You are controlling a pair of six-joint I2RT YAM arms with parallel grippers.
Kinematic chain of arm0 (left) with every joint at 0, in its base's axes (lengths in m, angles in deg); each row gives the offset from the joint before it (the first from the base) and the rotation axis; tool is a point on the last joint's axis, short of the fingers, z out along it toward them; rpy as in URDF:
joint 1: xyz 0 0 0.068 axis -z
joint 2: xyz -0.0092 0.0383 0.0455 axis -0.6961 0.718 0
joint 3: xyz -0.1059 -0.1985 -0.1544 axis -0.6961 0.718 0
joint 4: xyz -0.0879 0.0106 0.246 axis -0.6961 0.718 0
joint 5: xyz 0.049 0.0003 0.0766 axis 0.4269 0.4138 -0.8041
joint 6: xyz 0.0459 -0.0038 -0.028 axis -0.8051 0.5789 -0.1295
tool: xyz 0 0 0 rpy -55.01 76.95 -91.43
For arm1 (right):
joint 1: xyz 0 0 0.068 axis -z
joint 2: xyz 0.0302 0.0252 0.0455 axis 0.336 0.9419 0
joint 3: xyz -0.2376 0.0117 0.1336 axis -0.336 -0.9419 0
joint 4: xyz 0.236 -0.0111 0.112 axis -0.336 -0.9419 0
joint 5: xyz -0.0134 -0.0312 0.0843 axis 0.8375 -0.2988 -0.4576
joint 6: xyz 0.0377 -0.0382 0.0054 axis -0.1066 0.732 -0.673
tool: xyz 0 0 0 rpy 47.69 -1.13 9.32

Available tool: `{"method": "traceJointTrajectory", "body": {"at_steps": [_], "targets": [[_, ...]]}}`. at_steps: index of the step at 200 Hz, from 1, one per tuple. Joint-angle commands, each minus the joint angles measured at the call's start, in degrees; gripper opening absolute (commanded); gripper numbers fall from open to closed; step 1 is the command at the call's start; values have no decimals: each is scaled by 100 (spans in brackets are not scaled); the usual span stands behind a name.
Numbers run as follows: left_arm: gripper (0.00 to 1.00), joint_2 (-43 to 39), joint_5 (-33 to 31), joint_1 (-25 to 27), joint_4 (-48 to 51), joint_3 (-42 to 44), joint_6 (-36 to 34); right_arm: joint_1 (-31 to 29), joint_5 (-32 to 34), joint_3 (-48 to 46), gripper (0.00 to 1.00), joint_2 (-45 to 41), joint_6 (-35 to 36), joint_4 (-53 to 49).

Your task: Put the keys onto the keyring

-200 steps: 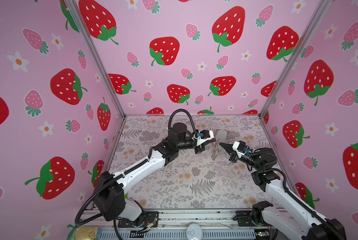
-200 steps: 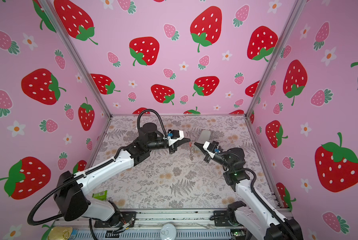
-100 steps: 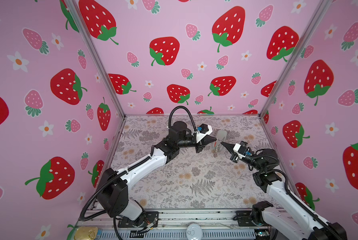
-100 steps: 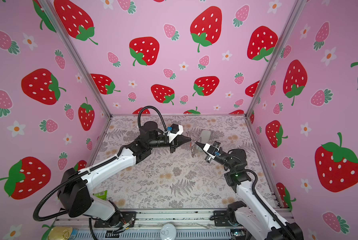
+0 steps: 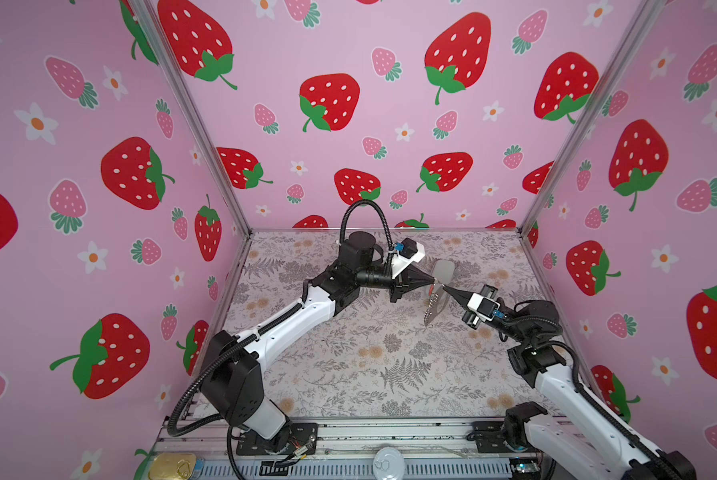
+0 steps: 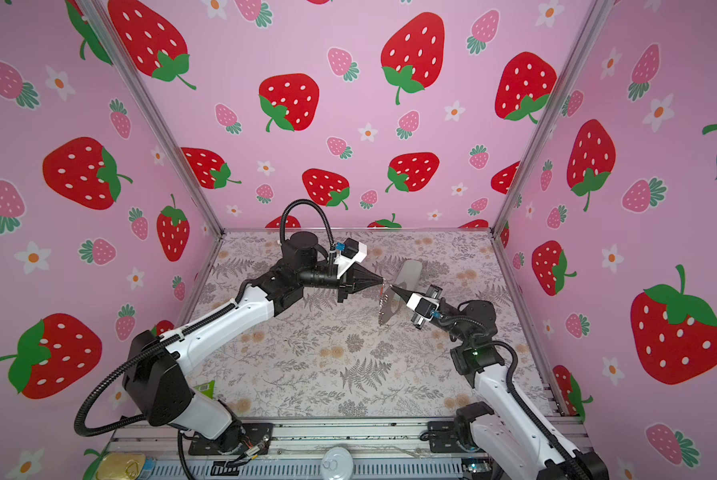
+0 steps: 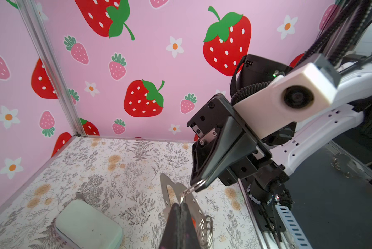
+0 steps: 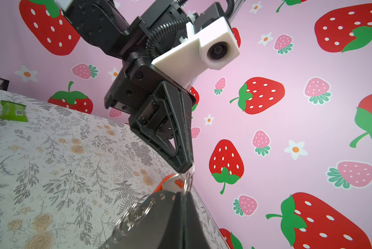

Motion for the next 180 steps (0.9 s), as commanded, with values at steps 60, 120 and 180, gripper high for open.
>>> {"method": "traceJointTrajectory", "body": {"at_steps": [60, 120, 180], "targets": [[0, 277, 176, -251, 1194, -897, 340, -35, -271, -92, 0, -262, 690, 85], [0, 446, 150, -305, 2240, -1477, 211, -33, -347, -123, 0, -283, 932, 24], [0, 865, 281, -350, 2479, -1925, 939, -40, -288, -192, 0, -353, 1072, 170]]}}
